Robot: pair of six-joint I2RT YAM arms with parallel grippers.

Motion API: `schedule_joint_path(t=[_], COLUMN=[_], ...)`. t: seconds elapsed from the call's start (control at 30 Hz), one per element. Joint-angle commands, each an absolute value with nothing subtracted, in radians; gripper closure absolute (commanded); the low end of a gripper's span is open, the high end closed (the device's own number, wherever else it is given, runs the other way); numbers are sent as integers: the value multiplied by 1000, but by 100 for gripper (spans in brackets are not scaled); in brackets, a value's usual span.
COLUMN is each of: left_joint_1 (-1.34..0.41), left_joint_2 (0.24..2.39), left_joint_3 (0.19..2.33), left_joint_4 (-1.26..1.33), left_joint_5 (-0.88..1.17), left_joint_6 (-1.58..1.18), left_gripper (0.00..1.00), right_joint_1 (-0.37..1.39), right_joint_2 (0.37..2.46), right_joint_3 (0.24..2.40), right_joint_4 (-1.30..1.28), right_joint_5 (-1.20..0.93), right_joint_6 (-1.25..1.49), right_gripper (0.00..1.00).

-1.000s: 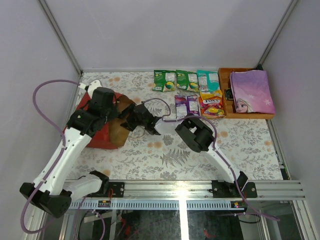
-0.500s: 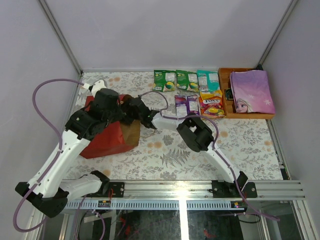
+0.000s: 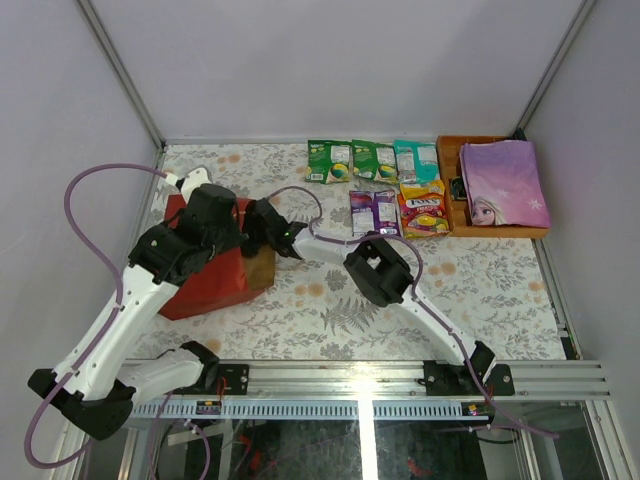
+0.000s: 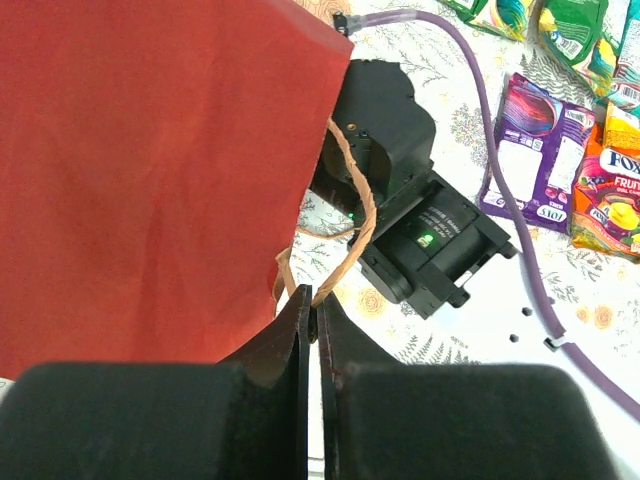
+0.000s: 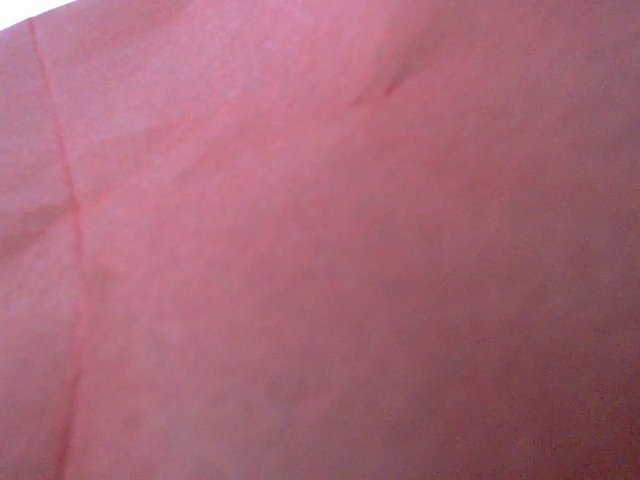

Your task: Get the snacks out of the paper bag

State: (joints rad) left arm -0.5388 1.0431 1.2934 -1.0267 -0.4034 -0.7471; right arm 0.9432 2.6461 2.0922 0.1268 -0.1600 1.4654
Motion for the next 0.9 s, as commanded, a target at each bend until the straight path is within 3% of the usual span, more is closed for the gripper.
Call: schedule_joint_path(t=[0.0, 0.13, 0.17, 0.53, 0.87], left_joint_1=[-546, -546, -547, -543, -471], left_joint_2=[1026, 1022, 1021, 1108, 1264], left_joint_3=[1299, 1289, 1284, 1209, 1231], left_joint_4=[-1046, -1059, -1062, -1071, -1023], left_joint_5=[-433, -473, -485, -805, -1000], left_joint_6=[-736, -737, -740, -834, -794], left_gripper=[100, 100, 100, 100, 100], right_joint_1=[982, 977, 975, 913, 808], right_joint_2=[2705, 2706, 2681, 2152, 1983], right_joint_3=[2227, 2258, 2232, 1578, 1462], right_joint_4=[110, 136, 147, 305, 216], right_joint_5=[-208, -225, -219, -163, -327], right_joint_6=[1460, 1415, 1395, 1161, 1033], right_gripper=[62, 98, 100, 100, 100])
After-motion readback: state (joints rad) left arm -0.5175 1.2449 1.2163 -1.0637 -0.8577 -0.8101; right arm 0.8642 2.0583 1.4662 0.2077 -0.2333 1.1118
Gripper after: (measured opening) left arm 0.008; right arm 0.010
